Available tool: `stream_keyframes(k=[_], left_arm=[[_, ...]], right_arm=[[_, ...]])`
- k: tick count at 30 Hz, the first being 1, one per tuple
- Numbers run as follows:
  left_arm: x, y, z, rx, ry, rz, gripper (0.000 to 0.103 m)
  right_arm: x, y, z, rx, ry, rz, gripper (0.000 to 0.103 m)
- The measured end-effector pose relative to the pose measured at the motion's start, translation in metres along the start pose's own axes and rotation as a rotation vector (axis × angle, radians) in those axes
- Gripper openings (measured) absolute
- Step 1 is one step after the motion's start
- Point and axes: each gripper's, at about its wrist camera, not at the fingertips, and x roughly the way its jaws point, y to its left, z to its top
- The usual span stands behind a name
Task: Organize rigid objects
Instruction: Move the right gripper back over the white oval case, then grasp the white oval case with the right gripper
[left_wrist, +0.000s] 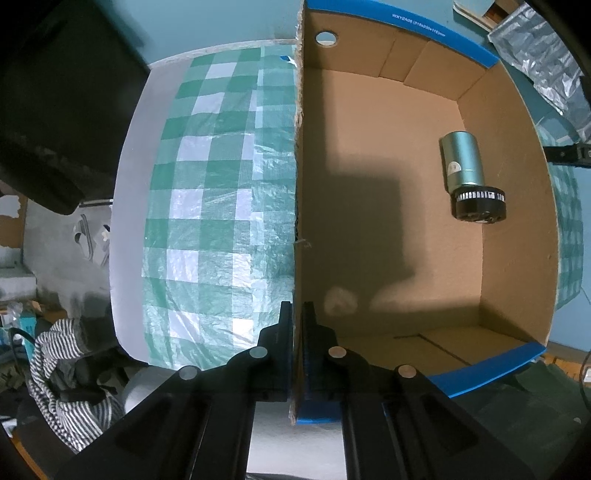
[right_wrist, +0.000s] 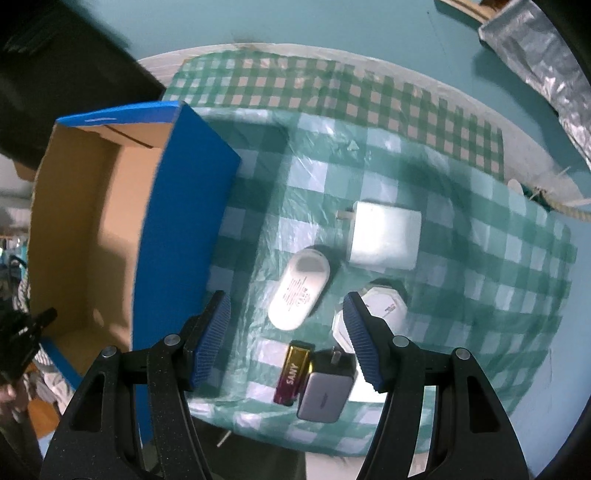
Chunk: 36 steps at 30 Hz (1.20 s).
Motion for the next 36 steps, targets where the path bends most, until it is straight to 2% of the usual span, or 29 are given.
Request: stream_keyframes(k=[7, 23, 28, 30, 33, 36], left_arm=[[0.0, 0.0, 0.001, -0.008, 0.004, -0.009, 0.004], [0.002, 0.001, -0.001, -0.004, 0.012, -0.016, 0.004], [0.001, 0.001, -0.003, -0.006, 0.003, -0.015, 0.004], [0.0, 0.001, -0.003, -0.005, 0.002, -0.014, 0.004], [0.001, 0.0, -0.004, -0.002, 0.001, -0.007, 0.004], [0.001, -0.001, -0.003, -0.003, 0.001, -0.006, 0.004]], right_arm=[[0.026, -0.009, 0.004, 0.039, 0.032, -0.008, 0.064], [0.069, -0.011, 0.009, 0.091, 0.048, -0.015, 0.064], [0.075, -0.014, 0.008, 0.116, 0.034, -0.02, 0.052], [0.076, -0.014, 0.007, 0.122, 0.03, -0.023, 0.05], [0.076, -0.014, 0.008, 0.116, 0.02, -0.04, 0.04], [0.077, -0.016, 0.008, 0.108, 0.02, -0.036, 0.038]])
